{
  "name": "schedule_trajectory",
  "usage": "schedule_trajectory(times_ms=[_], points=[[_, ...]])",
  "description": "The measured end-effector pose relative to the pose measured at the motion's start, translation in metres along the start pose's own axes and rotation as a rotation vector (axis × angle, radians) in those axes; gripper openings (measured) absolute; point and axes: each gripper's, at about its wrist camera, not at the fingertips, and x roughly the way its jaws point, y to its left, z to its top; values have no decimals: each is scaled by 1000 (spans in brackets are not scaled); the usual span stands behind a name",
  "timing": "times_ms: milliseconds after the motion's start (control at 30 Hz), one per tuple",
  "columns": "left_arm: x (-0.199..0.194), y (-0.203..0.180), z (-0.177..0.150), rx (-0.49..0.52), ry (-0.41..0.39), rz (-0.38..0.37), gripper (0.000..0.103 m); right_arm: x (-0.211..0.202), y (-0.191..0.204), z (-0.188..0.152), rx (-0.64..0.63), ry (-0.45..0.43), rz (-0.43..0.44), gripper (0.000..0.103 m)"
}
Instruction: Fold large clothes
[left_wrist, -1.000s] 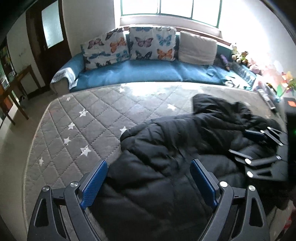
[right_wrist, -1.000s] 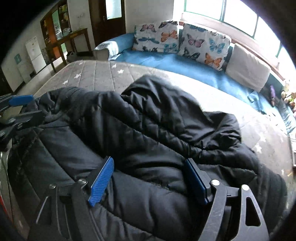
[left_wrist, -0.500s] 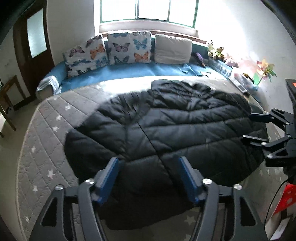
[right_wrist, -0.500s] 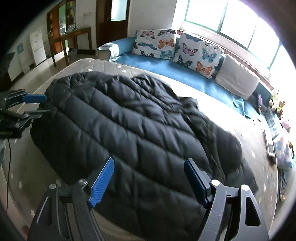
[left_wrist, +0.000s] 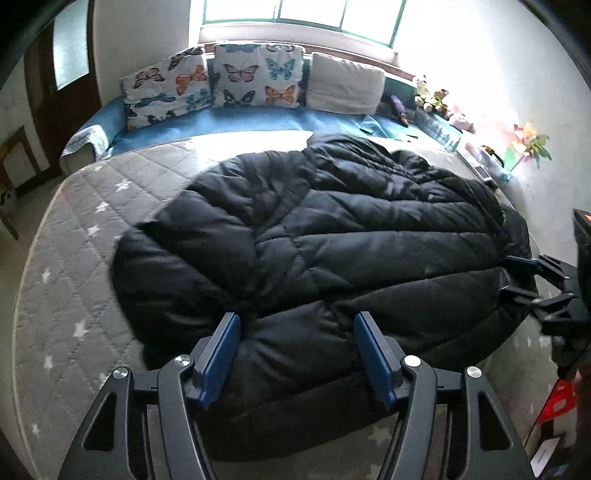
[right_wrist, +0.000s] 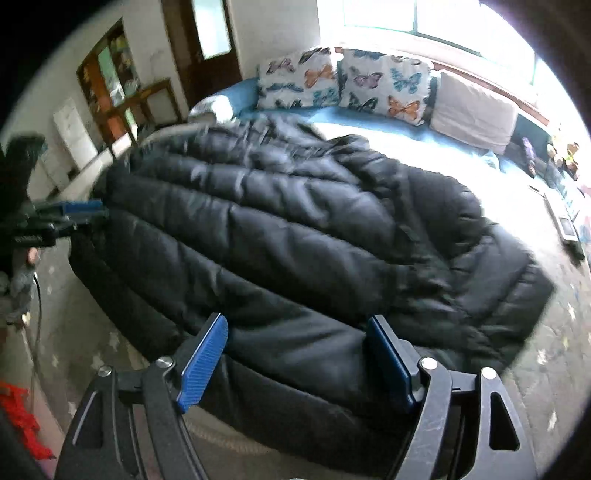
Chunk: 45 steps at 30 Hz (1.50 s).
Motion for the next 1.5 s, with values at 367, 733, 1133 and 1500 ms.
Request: schedule_trajectory(times_ms=[367, 733, 1133, 1500], points=[[-68, 78, 21, -231, -178, -110, 94, -37, -109, -27, 374, -94, 36, 86], [-13, 131, 13, -403, -65, -265, 95, 29, -141, -32, 560, -14, 293, 87], [49, 144, 6, -487, 6, -353, 103, 46, -131, -15, 517, 74, 335, 96], [83, 133, 10, -508, 64, -471, 103, 44, -123, -13, 486, 131, 318, 103]])
